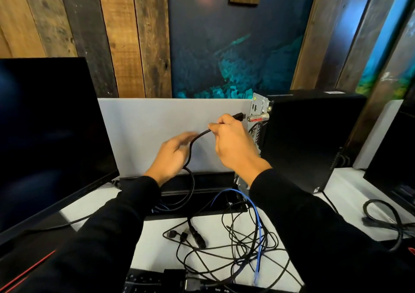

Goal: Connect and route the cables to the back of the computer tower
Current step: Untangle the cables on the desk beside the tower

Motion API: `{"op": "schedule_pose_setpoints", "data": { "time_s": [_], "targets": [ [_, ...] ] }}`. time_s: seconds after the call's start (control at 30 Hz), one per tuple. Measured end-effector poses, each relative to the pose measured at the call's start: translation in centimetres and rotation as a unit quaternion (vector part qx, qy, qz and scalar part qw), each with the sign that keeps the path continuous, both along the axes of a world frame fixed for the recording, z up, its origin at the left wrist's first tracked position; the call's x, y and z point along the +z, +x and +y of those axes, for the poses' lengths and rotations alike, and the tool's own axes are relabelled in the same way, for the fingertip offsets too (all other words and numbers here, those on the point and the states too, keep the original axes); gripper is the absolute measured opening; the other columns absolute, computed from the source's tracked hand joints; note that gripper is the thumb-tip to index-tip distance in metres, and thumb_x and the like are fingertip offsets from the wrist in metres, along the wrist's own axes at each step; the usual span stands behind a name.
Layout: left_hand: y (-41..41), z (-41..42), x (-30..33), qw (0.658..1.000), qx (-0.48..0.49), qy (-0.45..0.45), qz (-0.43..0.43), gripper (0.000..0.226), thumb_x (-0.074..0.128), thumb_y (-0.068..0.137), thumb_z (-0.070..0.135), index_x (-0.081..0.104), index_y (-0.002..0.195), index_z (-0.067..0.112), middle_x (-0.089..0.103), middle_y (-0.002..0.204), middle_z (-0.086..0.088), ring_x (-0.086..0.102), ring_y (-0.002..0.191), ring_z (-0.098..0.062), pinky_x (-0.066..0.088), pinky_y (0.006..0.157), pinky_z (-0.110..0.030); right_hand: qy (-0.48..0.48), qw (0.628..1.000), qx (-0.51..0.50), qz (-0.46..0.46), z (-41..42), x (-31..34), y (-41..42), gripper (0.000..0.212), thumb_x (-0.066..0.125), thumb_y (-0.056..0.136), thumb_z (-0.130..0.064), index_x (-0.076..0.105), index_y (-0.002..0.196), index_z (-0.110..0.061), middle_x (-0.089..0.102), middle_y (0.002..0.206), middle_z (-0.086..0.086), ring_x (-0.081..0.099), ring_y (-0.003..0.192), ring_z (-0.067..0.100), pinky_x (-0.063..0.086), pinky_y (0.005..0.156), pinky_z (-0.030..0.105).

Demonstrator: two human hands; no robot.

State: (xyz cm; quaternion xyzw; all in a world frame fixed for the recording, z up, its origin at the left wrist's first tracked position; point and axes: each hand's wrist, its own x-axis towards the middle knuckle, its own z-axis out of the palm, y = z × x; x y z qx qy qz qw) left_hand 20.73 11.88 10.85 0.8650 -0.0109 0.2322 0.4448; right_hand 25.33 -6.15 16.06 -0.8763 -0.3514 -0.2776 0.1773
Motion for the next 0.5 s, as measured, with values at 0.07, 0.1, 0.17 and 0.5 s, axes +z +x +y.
{"op": "schedule_pose_setpoints", "data": {
  "time_s": [0.07, 0.1, 0.17, 0.5],
  "targets": [
    [0.7, -1.9, 2.7, 0.997, -0.056, -0.029, -0.043, 0.050, 0.047, 0.090, 0.002, 0.062, 0.135, 0.020, 0.068, 0.130, 0.005, 0.061, 0.122, -0.006, 0.048, 0.105, -0.027, 0.011, 1.000, 0.011, 0.009, 0.0, 0.2, 0.4, 0.033, 0.060, 0.092, 0.001, 0.070, 0.122, -0.010, 0.053, 0.106, 0.007, 0.059, 0.084, 0.033, 0.055, 0.072, 0.044],
    [1.1, -2.8, 3.7, 0.995, -0.075, -0.023, -0.063, 0.044, 0.050, 0.092, 0.006, 0.062, 0.133, 0.019, 0.071, 0.123, 0.005, 0.066, 0.114, -0.006, 0.051, 0.100, -0.027, 0.018, 1.000, 0.019, 0.015, 0.0, 0.5, 0.6, 0.035, 0.059, 0.093, 0.001, 0.067, 0.126, -0.009, 0.055, 0.109, 0.008, 0.060, 0.089, 0.034, 0.055, 0.075, 0.044],
    [2.0, -3.9, 4.9, 0.992, -0.075, 0.014, -0.102, 0.034, 0.055, 0.098, 0.016, 0.062, 0.132, 0.020, 0.073, 0.110, 0.008, 0.070, 0.098, -0.007, 0.056, 0.092, -0.032, 0.046, 0.998, 0.036, 0.021, -0.2, 1.2, 0.6, 0.041, 0.058, 0.091, 0.003, 0.065, 0.130, -0.006, 0.061, 0.118, 0.012, 0.062, 0.100, 0.036, 0.055, 0.085, 0.046],
    [4.9, -5.4, 5.5, 0.988, -0.093, 0.036, -0.121, 0.028, 0.053, 0.101, 0.020, 0.071, 0.098, 0.042, 0.076, 0.093, 0.017, 0.069, 0.093, -0.002, 0.055, 0.083, -0.032, 0.085, 0.983, -0.019, -0.162, -2.7, 2.4, -1.2, 0.020, 0.062, 0.093, -0.016, 0.068, 0.111, -0.014, 0.064, 0.112, 0.007, 0.066, 0.088, 0.033, 0.056, 0.058, 0.043]
  ]
}}
